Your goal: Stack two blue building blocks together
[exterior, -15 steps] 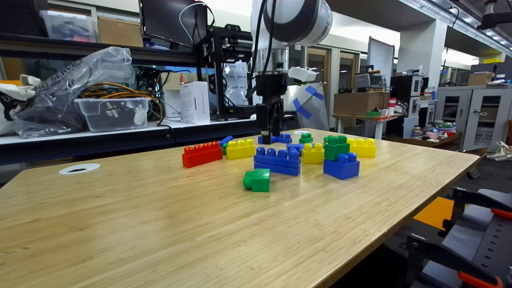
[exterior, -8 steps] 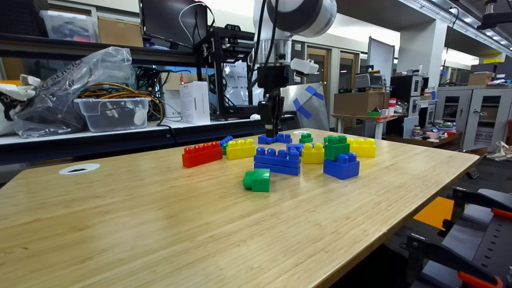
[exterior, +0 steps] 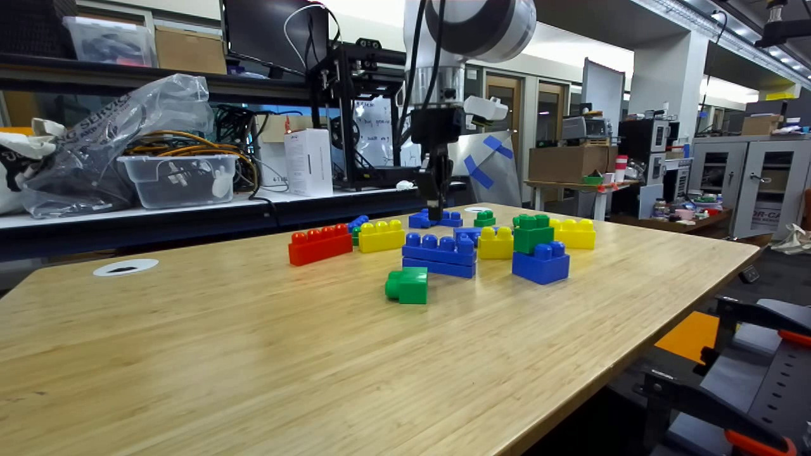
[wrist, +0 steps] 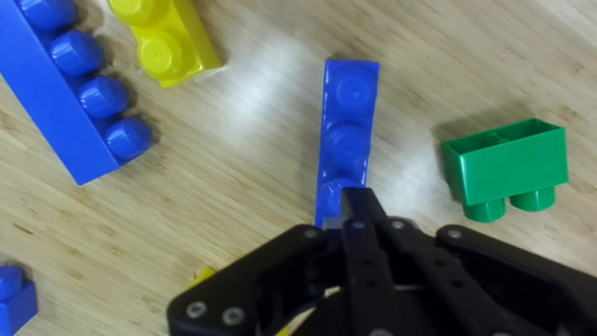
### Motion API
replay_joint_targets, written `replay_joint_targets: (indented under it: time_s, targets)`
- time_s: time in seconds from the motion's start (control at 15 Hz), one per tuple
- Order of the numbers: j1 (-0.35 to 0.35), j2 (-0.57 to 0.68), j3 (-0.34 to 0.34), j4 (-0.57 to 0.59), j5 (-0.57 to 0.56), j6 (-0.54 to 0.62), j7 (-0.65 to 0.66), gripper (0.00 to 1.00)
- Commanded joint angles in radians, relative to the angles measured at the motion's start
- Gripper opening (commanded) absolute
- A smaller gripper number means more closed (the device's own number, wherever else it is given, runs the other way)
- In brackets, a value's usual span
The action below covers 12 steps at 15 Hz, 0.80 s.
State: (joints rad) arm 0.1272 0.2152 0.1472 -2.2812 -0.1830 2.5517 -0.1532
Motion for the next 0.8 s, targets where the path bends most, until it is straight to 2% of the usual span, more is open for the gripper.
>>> replay_joint_targets:
  time_s: [0.0,0.73]
  targets:
    - [-0.004,-0.003,-0.001,-0.008,0.016,-0.01,-0.028,0.0]
    - [-0.005,0.026,-0.003,-0.001,0.013,-0.015,-0.033,0.0]
